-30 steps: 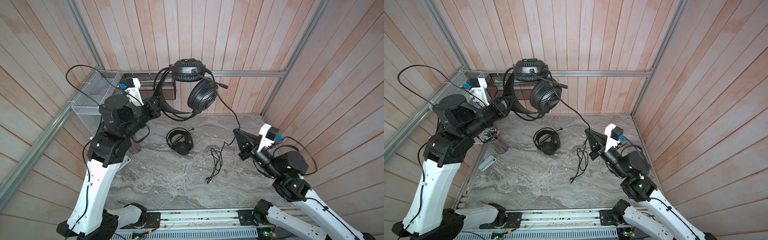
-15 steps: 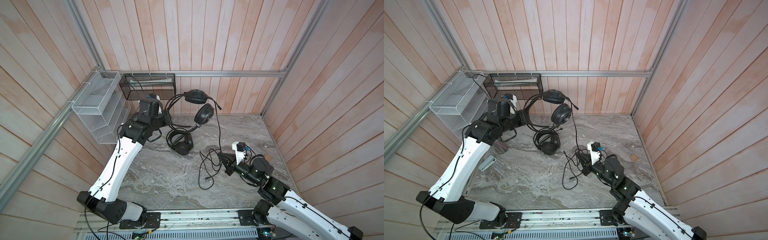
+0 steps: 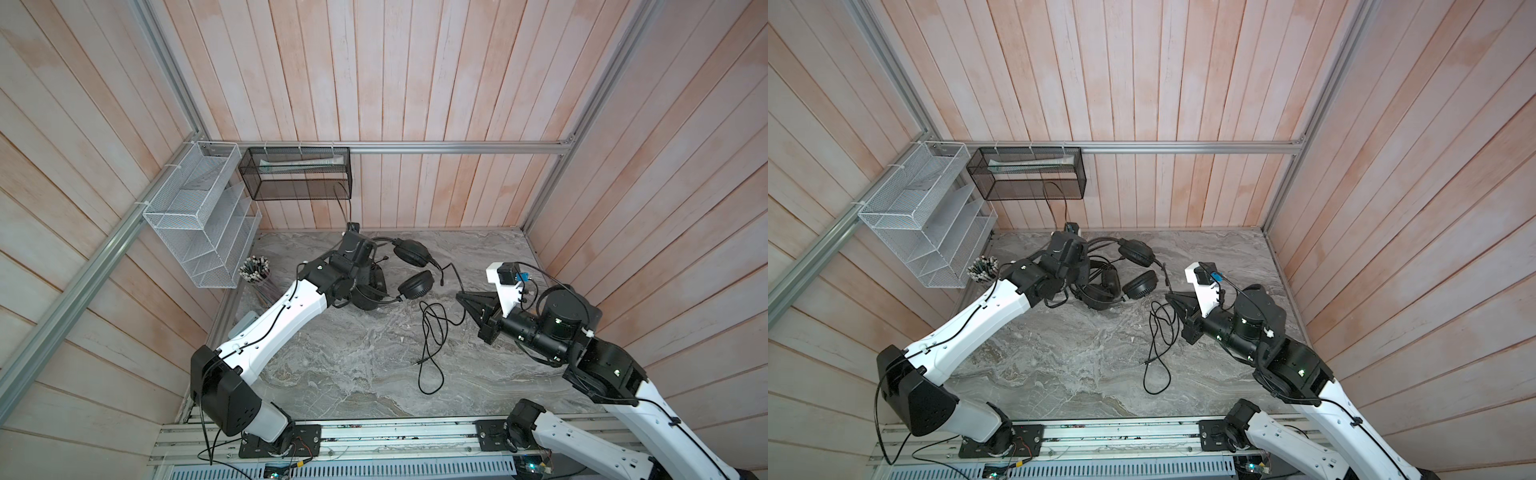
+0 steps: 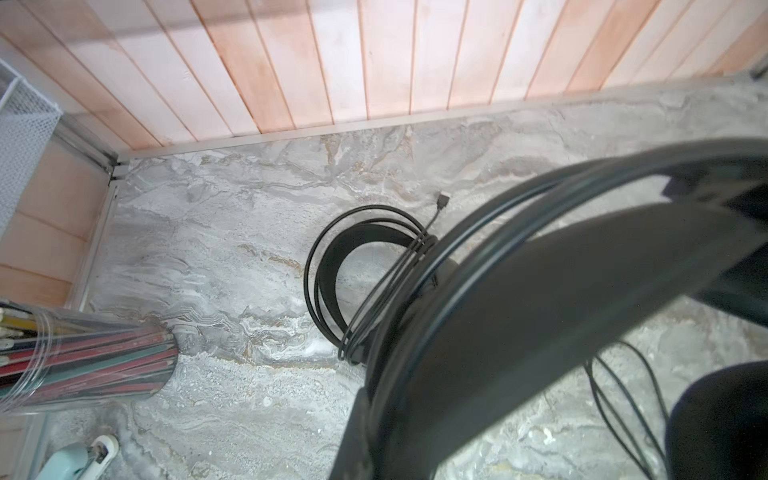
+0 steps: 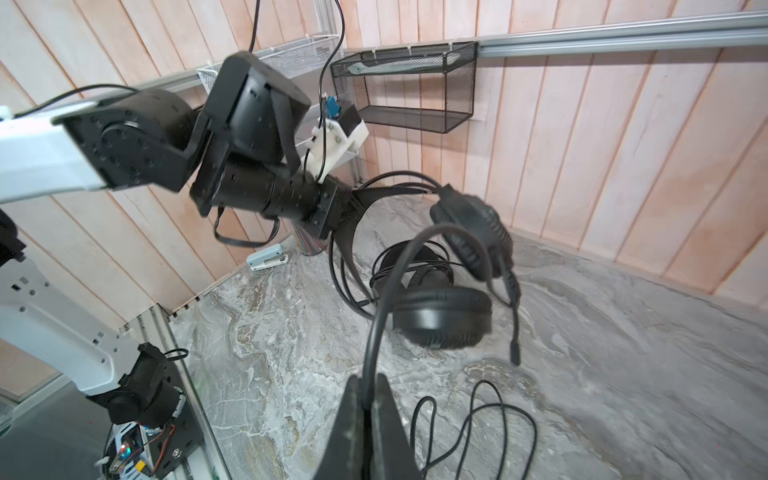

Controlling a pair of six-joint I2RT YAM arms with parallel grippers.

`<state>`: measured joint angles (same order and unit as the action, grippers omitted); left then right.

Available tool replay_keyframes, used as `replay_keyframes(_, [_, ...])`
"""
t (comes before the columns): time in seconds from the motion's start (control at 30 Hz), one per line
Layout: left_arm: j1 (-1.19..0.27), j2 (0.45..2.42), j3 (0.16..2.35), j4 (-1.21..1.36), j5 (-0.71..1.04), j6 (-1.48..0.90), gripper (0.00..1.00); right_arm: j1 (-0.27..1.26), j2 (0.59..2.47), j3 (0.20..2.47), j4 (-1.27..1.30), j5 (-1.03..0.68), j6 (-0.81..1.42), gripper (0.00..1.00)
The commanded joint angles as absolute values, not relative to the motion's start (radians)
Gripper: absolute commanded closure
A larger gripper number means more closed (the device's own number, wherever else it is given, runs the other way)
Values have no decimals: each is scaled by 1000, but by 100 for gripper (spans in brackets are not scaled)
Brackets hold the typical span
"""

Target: Wrap the headphones

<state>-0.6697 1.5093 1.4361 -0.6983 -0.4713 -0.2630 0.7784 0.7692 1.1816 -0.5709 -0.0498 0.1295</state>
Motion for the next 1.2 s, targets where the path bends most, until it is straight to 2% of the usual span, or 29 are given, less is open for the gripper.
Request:
replay_keyframes(0.0, [-713, 1433, 1352, -541, -658, -115, 100, 787, 851, 1297, -797, 62, 7, 100])
replay_keyframes(0.3, [-813, 1301, 1149, -482, -839, 95, 100, 810, 973, 1430, -831, 51, -28, 100])
replay_keyframes(0.6, [-940, 1085, 1118, -662, -910, 123, 100, 872, 1037, 1468, -824, 121, -70, 100])
replay_keyframes(0.7, [-940, 1026, 1133, -702, -1048, 140, 100, 889, 1025, 1457, -798, 82, -87, 100])
replay_keyframes(0.9, [-886, 964, 1215, -742, -1165, 123, 100, 932, 989, 1403, -753, -36, -106, 100])
replay_keyframes(1.07, [-822, 934, 1268, -725, -1123, 122, 100, 982, 966, 1360, -727, -74, -100, 100])
replay_keyframes(1.17, [-805, 915, 1236, -616, -1188, 281, 100, 1002, 976, 1359, -762, -48, -101, 100])
